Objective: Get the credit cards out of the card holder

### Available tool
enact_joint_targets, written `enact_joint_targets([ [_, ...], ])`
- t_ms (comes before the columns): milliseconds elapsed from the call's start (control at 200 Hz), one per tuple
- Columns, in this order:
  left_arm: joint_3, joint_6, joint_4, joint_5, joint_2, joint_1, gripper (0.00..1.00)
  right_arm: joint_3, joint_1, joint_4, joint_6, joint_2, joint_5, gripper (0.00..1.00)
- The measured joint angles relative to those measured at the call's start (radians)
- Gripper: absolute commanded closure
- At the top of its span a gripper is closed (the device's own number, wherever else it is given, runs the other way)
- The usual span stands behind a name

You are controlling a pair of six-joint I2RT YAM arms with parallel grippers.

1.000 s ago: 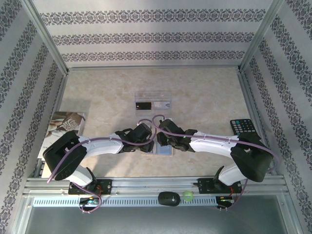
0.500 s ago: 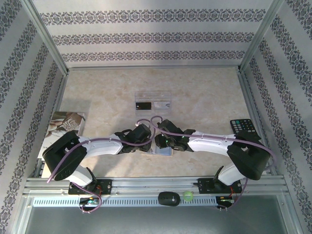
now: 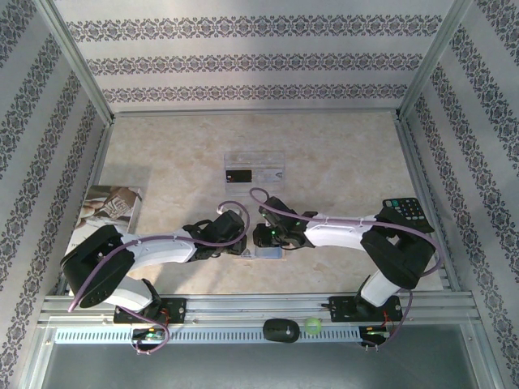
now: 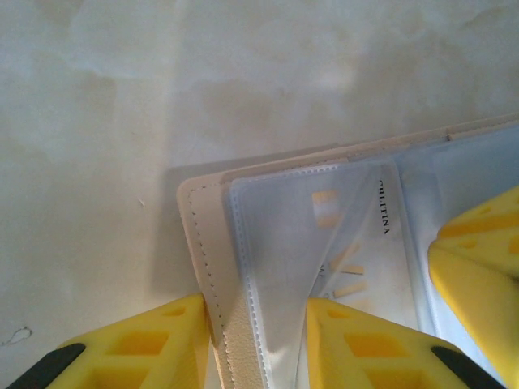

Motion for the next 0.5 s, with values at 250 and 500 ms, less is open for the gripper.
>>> enact_joint_targets([
  [250,-0.004,-0.022,0.003,0.001,0.000,0.000,0.65,-0.002,-0.009,0.033,0.096,0.002,-0.081,0.79],
  [500,-0.017,-0.027,0.016,0.004,-0.009,0.000,0.64,-0.019,-0.007,0.045,0.143,0.015,-0.095,0.80],
])
